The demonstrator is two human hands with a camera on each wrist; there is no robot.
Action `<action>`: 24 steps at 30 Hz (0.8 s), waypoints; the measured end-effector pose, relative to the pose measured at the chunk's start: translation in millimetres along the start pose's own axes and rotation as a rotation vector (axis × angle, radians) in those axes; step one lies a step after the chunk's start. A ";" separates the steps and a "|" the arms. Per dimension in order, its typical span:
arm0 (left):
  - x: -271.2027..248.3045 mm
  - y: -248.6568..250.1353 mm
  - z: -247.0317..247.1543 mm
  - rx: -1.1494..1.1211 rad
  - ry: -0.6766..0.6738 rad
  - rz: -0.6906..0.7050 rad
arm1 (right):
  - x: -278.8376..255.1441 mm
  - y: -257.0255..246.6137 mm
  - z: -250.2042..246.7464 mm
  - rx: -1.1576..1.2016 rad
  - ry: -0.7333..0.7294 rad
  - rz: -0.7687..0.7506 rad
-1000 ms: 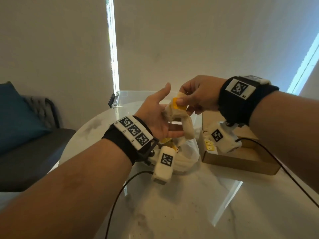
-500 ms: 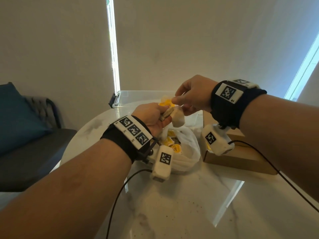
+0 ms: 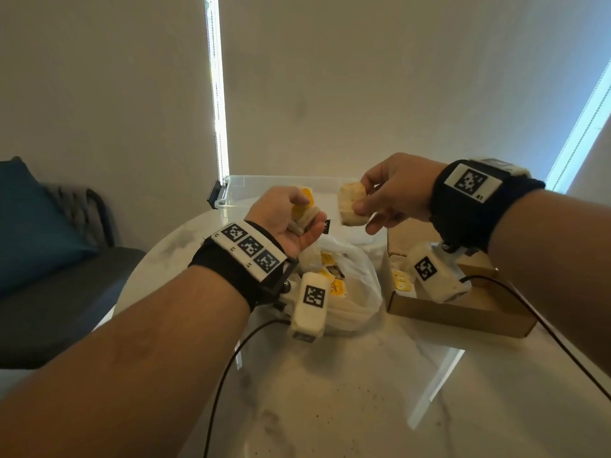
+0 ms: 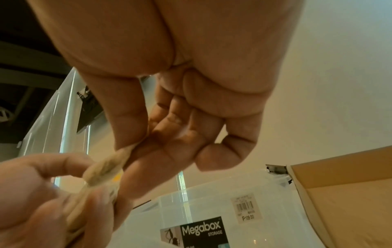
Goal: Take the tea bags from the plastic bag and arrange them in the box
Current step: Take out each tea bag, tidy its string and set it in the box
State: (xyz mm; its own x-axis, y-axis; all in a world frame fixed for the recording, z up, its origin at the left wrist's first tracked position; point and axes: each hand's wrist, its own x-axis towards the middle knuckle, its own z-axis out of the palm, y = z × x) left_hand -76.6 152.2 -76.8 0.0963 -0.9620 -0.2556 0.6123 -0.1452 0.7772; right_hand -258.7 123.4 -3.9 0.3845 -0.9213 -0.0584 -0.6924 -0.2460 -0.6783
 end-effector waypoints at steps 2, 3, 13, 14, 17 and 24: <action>-4.1 -3.4 5.6 0.101 -0.056 -0.051 | -1.3 2.1 -5.9 0.056 0.019 0.000; -5.6 -6.1 9.2 0.171 -0.082 -0.056 | -2.0 3.3 -7.9 0.067 0.025 -0.001; 5.4 -44.5 44.5 0.561 -0.080 0.128 | -8.0 22.8 -17.9 -0.129 0.087 -0.016; 4.9 -49.2 48.0 0.642 -0.084 0.153 | -7.6 27.1 -21.2 -0.207 0.096 -0.020; 3.1 -61.3 57.2 0.956 -0.094 0.233 | -4.4 46.0 -31.4 -0.355 0.101 0.015; -2.6 -83.4 70.7 1.778 -0.232 0.475 | 8.0 93.0 -27.2 -0.557 -0.003 0.144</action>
State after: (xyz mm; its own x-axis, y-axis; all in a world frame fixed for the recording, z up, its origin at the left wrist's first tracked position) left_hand -183.4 150.5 -100.3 -0.1979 -0.9758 0.0929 -0.8875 0.2186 0.4056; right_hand -336.6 85.0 -47.6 0.2640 -0.9566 -0.1238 -0.9547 -0.2408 -0.1750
